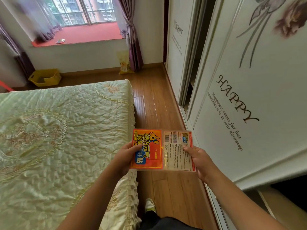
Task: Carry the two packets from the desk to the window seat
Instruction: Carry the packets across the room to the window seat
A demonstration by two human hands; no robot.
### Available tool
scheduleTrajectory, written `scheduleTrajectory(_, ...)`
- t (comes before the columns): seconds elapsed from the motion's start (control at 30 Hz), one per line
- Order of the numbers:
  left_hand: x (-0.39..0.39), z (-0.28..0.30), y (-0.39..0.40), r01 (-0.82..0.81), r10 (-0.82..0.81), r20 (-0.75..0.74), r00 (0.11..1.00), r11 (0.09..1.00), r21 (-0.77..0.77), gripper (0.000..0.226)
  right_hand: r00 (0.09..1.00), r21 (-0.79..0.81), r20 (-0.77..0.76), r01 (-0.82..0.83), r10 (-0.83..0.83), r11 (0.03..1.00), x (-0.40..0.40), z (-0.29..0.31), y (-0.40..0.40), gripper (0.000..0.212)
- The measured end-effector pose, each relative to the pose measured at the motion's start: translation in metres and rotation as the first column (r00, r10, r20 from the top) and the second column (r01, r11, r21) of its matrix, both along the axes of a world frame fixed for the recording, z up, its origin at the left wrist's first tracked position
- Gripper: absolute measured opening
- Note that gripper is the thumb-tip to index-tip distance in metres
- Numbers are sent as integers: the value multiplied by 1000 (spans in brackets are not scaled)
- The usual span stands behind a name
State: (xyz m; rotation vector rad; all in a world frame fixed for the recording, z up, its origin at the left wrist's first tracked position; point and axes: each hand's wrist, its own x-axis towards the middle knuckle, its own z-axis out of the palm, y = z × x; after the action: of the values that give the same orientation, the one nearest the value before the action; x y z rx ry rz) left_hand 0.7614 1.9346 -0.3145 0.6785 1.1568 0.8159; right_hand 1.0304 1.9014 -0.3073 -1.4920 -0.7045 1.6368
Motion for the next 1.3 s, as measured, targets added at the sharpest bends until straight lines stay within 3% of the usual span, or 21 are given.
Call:
scheduleTrajectory(0.43, -49, 14, 143, -11, 11, 38, 999, 1000, 12, 18, 999, 36, -2, -43, 43, 998, -48, 14, 155, 28)
scheduleTrajectory(1.3, 4, 10, 446, -173, 172, -40, 984, 984, -41, 21, 979, -28, -140, -153, 147, 988, 4, 8, 493, 25)
